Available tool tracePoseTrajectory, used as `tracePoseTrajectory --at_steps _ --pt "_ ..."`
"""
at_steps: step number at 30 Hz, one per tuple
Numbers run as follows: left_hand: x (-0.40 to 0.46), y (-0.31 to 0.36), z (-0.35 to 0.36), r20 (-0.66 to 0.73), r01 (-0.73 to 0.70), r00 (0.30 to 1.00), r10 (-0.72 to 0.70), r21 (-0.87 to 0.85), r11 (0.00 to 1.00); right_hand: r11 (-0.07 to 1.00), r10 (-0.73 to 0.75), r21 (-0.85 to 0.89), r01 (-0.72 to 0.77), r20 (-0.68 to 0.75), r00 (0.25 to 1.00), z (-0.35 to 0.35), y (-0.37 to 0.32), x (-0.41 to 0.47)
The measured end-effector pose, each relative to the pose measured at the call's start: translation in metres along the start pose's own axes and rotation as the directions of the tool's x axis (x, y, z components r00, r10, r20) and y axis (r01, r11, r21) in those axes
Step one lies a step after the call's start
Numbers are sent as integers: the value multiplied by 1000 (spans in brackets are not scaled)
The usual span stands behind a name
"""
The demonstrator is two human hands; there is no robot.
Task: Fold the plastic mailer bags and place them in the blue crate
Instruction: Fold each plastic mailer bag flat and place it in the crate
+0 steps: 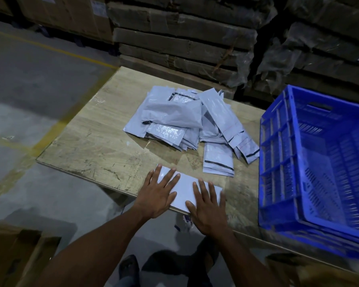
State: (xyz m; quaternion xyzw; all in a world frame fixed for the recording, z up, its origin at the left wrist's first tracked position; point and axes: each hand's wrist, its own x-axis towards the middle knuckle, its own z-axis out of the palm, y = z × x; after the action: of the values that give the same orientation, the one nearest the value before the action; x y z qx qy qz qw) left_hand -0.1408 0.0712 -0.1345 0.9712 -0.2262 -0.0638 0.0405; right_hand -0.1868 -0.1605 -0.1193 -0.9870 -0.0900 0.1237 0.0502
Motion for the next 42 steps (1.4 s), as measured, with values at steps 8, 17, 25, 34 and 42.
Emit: tracePoseTrajectory --at_steps 8,17,25,34,42 --pt "-7 -7 3 21 20 1000 -19 -7 1000 997 75 30 -75 -8 997 1 10 -5" --pt "5 -9 2 57 18 998 -15 -57 998 990 -29 128 62 -247 969 4 -18 -4" --pt "-7 -15 -13 61 -111 992 108 61 992 947 20 293 132 -464 886 -2 -13 12" --pt "16 -6 -37 169 -30 985 41 -64 997 790 -605 -337 513 -292 740 -24 -23 -22" --pt "22 -7 -45 132 -49 987 91 -289 956 760 -629 -356 544 -189 754 -57 1 15"
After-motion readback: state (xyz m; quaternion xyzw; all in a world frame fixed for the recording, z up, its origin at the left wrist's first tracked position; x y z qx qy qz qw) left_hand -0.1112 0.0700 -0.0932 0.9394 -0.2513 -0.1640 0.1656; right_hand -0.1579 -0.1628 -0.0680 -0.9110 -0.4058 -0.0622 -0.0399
